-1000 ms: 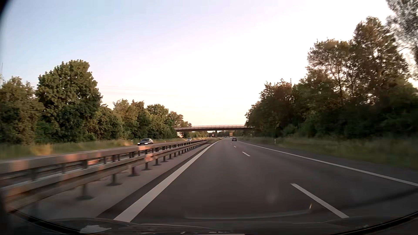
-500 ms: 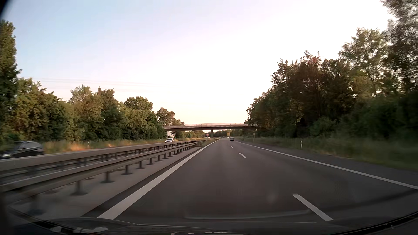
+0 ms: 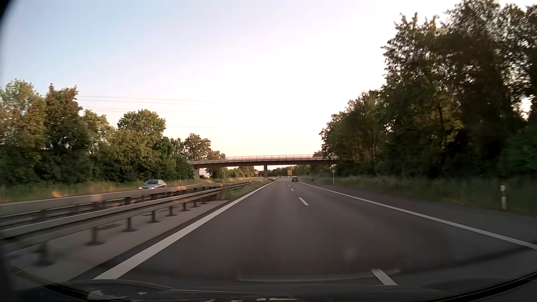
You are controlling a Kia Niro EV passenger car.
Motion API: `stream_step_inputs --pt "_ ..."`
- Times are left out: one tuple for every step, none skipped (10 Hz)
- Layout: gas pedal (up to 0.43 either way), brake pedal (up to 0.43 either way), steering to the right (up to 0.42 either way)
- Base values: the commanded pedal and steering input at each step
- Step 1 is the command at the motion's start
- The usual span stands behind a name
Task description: Follow the waypoints while adhering to traffic rules and regulations
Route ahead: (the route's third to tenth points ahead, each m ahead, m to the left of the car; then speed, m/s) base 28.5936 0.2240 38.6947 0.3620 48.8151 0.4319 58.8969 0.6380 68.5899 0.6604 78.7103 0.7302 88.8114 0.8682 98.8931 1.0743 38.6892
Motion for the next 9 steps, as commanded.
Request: stream_step_inputs --pt "0.299 0.018 0.006" --pt "0.299 0.018 0.005" --pt "0.311 0.018 0.005" --pt "0.319 0.018 0.004" --pt "0.331 0.018 0.004" --pt "0.331 0.018 0.004" --pt "0.339 0.018 0.003" --pt "0.339 0.018 0.003" --pt "0.35 0.018 0.001"
